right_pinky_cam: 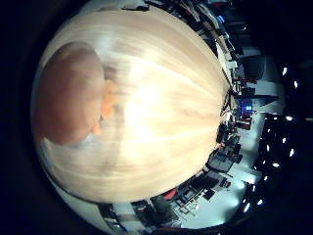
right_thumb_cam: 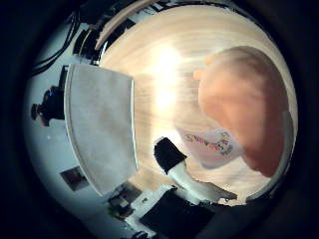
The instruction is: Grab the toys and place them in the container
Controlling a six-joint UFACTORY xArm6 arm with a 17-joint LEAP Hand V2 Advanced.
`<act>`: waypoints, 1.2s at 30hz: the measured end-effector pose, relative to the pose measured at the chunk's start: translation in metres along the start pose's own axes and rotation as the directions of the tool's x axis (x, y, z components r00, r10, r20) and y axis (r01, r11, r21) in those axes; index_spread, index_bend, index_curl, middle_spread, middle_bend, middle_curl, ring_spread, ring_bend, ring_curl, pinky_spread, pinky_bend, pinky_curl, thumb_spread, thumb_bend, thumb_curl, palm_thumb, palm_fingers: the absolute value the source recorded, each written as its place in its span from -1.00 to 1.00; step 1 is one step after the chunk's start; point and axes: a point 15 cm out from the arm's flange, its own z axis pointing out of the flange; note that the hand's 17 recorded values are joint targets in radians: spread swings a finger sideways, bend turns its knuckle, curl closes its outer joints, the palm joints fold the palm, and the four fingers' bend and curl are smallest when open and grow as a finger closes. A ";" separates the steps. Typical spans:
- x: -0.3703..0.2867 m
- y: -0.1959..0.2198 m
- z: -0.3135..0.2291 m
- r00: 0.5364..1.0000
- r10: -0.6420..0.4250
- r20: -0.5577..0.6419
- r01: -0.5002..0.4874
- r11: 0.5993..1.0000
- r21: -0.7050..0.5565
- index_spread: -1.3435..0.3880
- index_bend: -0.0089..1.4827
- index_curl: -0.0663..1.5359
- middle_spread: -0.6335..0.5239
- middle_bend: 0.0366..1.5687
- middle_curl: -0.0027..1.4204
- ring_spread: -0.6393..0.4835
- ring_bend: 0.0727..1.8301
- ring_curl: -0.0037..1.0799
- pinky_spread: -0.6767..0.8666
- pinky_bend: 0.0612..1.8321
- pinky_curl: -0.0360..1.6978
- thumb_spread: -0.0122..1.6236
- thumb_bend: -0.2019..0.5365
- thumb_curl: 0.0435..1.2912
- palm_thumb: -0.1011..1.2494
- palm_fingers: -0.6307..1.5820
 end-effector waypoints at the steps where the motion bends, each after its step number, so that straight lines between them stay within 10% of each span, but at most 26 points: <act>1: 0.001 -0.001 0.004 1.000 0.001 0.000 -0.001 1.000 -0.008 0.04 -0.78 -0.58 -0.01 -0.79 -0.51 0.20 -0.66 -0.55 0.40 -0.51 -0.60 0.23 -0.53 -0.60 -0.44 -0.20; 14: 0.006 -0.004 0.023 1.000 0.013 0.006 -0.012 0.997 -0.082 0.05 -0.84 -0.63 -0.03 -0.79 -0.52 0.03 -0.44 -0.48 0.29 -0.33 -0.58 0.25 -0.50 -0.58 -0.33 -0.14; 19: 0.004 -0.003 0.029 0.999 0.029 0.031 -0.026 0.995 -0.095 0.04 -0.93 -0.72 -0.16 -0.72 -0.49 -0.25 -0.16 -0.36 -0.14 0.02 -0.50 0.30 -0.47 -0.57 -0.20 0.06; 26: 0.004 -0.002 0.033 0.999 0.033 0.034 -0.029 0.994 -0.106 0.02 -0.84 -0.77 -0.43 -0.50 -0.38 -0.52 0.11 -0.18 -0.62 0.33 -0.39 0.40 -0.31 -0.52 0.14 0.25; 36: 0.004 -0.006 0.024 0.999 0.032 0.033 -0.030 0.997 -0.077 -0.03 -0.68 -0.67 -0.68 -0.27 -0.18 -0.56 0.20 -0.06 -0.73 0.31 -0.37 0.50 0.03 -0.41 0.65 0.49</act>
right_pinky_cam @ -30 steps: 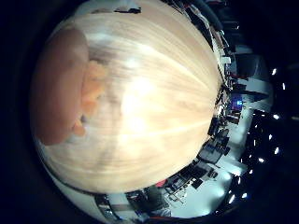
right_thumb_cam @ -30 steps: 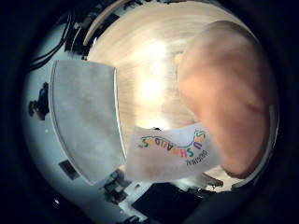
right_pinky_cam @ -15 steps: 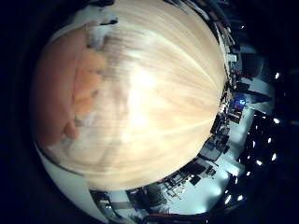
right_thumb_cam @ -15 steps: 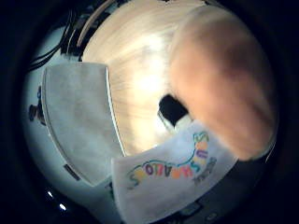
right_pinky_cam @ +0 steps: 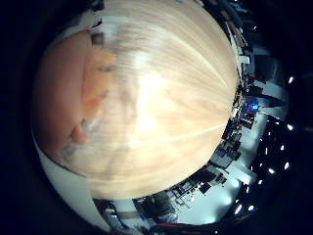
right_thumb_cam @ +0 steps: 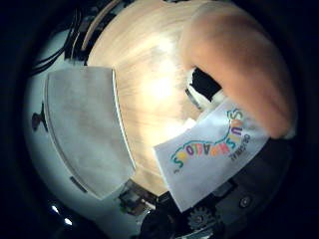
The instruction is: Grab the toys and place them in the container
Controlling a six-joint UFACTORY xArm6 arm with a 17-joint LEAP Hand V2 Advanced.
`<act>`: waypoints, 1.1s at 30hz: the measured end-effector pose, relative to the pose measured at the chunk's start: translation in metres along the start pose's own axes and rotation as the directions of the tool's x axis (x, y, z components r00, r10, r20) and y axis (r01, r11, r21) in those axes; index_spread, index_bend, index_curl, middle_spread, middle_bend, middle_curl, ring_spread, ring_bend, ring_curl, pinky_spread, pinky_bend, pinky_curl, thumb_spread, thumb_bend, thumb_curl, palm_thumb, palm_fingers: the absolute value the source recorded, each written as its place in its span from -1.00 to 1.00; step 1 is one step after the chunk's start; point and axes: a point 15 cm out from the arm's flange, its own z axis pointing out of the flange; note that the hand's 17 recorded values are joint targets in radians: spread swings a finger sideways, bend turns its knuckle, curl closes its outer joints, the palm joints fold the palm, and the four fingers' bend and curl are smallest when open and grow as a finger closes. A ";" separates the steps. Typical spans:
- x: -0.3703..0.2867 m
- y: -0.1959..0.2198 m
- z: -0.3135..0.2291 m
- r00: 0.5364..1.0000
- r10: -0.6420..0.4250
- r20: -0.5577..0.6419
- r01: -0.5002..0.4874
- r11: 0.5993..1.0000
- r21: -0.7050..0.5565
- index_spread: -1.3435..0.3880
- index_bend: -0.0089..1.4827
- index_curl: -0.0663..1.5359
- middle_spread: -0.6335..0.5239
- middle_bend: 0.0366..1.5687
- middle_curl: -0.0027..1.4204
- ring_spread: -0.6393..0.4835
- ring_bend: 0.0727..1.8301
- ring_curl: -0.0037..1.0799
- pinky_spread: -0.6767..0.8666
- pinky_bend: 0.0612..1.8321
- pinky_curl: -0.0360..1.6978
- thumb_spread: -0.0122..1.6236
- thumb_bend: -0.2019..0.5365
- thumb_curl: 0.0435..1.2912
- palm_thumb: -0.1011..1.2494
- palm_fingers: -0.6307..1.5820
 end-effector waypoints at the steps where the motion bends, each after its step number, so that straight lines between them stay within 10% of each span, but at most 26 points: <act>1: 0.000 0.000 -0.003 1.000 0.000 0.000 0.000 1.000 0.007 -0.03 -0.68 -0.66 -0.69 -0.26 -0.17 -0.55 0.20 -0.05 -0.73 0.30 -0.37 0.50 0.04 -0.41 0.68 0.51; 24: -0.026 0.051 -0.179 0.999 -0.046 0.020 0.037 0.946 0.321 -0.08 -0.66 -0.38 -0.79 -0.30 0.03 -0.54 0.16 -0.02 -0.78 0.27 -0.37 0.47 -0.18 -0.37 0.84 0.58; 33: -0.117 0.088 -0.215 0.962 -0.266 0.054 0.227 0.898 0.377 -0.10 -0.68 -0.29 -0.81 -0.33 0.05 -0.53 0.16 -0.03 -0.78 0.27 -0.37 0.46 -0.30 -0.36 0.85 0.58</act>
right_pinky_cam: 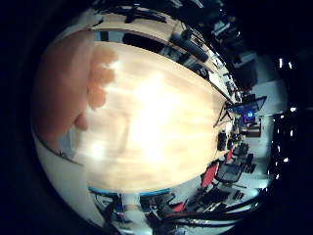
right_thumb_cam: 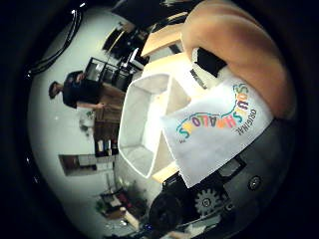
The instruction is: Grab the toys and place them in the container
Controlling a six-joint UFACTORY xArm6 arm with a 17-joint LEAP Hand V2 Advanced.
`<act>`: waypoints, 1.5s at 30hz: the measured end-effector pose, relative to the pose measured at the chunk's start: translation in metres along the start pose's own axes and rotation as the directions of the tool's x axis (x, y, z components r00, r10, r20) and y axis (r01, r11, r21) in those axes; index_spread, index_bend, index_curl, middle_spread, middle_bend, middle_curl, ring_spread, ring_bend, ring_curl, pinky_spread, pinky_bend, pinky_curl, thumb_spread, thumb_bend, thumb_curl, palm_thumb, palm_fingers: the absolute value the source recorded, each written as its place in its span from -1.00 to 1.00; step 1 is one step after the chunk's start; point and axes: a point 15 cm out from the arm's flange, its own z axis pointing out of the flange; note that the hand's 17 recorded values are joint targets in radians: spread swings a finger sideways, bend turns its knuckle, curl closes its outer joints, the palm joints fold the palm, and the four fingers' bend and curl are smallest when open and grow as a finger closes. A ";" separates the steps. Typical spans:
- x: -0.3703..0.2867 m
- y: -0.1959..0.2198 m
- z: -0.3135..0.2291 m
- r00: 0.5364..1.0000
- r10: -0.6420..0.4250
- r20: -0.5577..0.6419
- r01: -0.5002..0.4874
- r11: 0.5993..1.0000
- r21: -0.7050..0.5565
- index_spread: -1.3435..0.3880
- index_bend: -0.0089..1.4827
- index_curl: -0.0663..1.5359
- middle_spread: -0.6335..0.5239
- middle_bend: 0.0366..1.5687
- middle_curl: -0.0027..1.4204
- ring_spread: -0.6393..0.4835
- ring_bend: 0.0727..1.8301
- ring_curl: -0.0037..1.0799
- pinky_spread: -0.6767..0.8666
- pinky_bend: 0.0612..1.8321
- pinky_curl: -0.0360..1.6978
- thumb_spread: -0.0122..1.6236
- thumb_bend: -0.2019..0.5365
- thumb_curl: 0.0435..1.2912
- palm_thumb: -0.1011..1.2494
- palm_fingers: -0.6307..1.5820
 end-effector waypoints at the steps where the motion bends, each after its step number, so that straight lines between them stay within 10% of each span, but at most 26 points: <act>1: -0.005 0.000 -0.002 1.000 -0.012 0.002 0.012 1.000 0.005 -0.11 -0.69 -0.27 -0.81 -0.34 0.06 -0.54 0.16 -0.03 -0.78 0.27 -0.37 0.46 -0.32 -0.36 0.86 0.58; 29: -0.192 -0.022 0.018 0.861 -0.505 0.062 0.503 0.863 0.047 -0.16 -0.76 -0.06 -0.86 -0.43 0.10 -0.56 0.16 -0.05 -0.79 0.27 -0.38 0.46 -0.46 -0.30 0.93 0.55; 45: -0.198 -0.028 0.027 0.849 -0.526 0.055 0.525 0.850 0.035 -0.15 -0.79 -0.07 -0.89 -0.48 0.10 -0.57 0.15 -0.06 -0.80 0.26 -0.38 0.41 -0.64 -0.35 0.54 0.51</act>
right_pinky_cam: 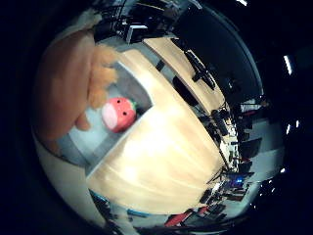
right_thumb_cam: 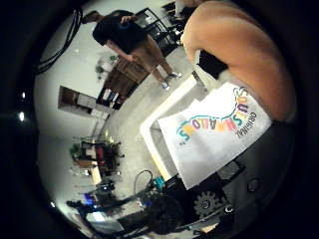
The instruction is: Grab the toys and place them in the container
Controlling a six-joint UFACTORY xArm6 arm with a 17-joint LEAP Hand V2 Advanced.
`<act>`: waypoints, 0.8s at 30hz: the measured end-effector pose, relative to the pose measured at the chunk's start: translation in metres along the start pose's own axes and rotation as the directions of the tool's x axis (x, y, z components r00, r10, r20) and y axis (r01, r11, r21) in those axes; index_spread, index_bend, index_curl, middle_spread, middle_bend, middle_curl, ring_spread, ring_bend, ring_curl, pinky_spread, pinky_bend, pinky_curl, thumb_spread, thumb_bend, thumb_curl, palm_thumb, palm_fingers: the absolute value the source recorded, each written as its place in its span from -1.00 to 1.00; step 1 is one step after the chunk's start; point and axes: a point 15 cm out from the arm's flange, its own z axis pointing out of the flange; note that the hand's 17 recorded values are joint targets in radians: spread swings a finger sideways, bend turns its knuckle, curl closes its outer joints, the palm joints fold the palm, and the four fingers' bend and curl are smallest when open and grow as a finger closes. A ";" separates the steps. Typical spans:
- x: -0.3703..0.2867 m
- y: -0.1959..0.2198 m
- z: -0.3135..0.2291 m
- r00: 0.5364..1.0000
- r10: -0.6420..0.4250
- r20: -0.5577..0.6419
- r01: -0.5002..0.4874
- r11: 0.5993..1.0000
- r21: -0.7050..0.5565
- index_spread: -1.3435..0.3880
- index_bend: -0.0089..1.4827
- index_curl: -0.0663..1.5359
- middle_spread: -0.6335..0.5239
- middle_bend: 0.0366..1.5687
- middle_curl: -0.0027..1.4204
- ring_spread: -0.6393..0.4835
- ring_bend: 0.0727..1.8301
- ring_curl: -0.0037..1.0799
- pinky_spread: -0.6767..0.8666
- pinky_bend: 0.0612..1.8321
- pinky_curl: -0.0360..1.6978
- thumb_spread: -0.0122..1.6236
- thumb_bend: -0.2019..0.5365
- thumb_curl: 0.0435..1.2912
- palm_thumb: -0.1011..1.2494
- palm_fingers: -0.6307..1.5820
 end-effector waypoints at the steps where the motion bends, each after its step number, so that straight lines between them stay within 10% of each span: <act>1: 0.000 -0.001 0.001 1.000 0.000 0.001 0.000 1.000 -0.001 -0.14 -0.80 -0.08 -0.88 -0.49 0.10 -0.57 0.14 -0.07 -0.80 0.26 -0.38 0.38 -0.74 -0.40 0.37 0.49; 4: 0.000 -0.001 0.002 1.000 0.004 0.008 -0.004 1.000 -0.004 -0.12 -0.86 -0.13 -0.84 -0.51 0.09 -0.55 0.12 -0.06 -0.82 0.18 -0.39 0.28 -0.80 -0.51 -0.02 0.22; 10: 0.007 0.003 0.008 1.000 -0.006 0.014 0.007 1.000 -0.021 -0.12 -0.69 -0.19 -0.61 -0.55 -0.01 -0.34 -0.20 -0.24 -0.12 -0.28 -0.53 0.05 -0.69 -0.60 -0.61 -0.33; 24: 0.003 0.003 0.012 0.998 -0.067 0.021 0.067 0.997 -0.027 -0.08 -0.76 -0.38 -0.24 -0.79 -0.30 0.13 -0.59 -0.51 0.41 -0.37 -0.64 -0.08 -0.56 -0.57 -0.81 -0.36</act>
